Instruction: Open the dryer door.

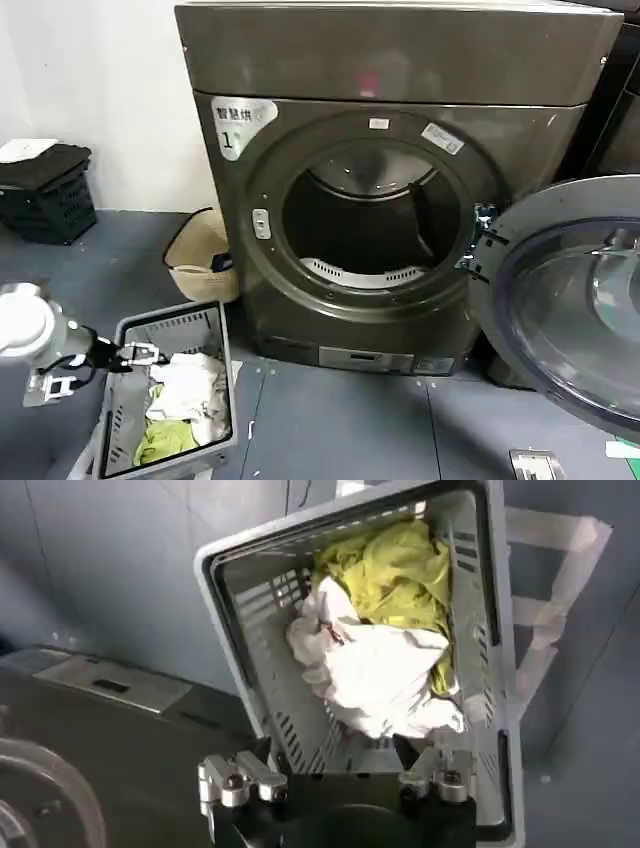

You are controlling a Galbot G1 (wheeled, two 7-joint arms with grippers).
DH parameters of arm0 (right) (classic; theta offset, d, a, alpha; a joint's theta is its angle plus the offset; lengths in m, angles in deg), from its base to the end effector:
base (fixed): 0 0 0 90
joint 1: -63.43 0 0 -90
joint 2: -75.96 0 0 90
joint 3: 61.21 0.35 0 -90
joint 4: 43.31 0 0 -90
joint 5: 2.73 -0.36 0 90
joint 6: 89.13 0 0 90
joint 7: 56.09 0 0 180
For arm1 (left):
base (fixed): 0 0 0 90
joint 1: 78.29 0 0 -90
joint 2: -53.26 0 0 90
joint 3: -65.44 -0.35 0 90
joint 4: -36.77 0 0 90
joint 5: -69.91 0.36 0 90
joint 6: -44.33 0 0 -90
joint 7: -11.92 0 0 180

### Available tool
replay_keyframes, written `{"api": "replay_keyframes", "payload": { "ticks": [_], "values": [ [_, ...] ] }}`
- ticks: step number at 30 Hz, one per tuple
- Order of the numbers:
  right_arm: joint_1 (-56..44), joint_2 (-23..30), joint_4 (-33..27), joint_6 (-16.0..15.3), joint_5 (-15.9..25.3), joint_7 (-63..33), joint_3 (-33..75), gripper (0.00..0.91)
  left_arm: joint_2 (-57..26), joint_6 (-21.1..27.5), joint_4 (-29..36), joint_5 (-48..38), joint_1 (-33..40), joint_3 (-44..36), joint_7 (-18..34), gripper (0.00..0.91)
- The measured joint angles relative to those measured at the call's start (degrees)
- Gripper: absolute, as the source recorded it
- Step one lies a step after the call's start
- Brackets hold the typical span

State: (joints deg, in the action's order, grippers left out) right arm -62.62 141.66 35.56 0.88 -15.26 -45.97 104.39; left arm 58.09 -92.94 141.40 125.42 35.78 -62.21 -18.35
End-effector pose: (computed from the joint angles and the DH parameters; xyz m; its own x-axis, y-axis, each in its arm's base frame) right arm -0.0711 -0.4844 -0.2470 -0.4662 0.8831 0.0531 0.7681 0.4338 -0.4710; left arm 0.3472 0.2402 -0.1010 -0.3705 0.1771 0.9118 0.1052 -0.9674 0.2306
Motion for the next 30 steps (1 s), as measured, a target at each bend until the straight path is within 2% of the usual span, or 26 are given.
{"api": "replay_keyframes", "payload": {
  "ticks": [6, 10, 30],
  "values": [
    [0.22, 0.18, 0.0, 0.55, 0.62, -0.39, 0.22, 0.907, 0.12, 0.02, -0.12, -0.05, 0.02, -0.02, 0.0, 0.907],
    [0.34, 0.17, -0.08, 0.85, -0.63, -1.54, 0.17, 0.907, 0.12, 0.03, -0.11, -0.14, 0.1, -0.03, 0.0, 0.907],
    [-0.62, 0.15, -1.19, -0.94, -1.03, -4.21, 1.99, 0.907, 0.3, 0.07, -0.15, -0.04, 0.04, -0.04, 0.56, 0.907]
  ]
}}
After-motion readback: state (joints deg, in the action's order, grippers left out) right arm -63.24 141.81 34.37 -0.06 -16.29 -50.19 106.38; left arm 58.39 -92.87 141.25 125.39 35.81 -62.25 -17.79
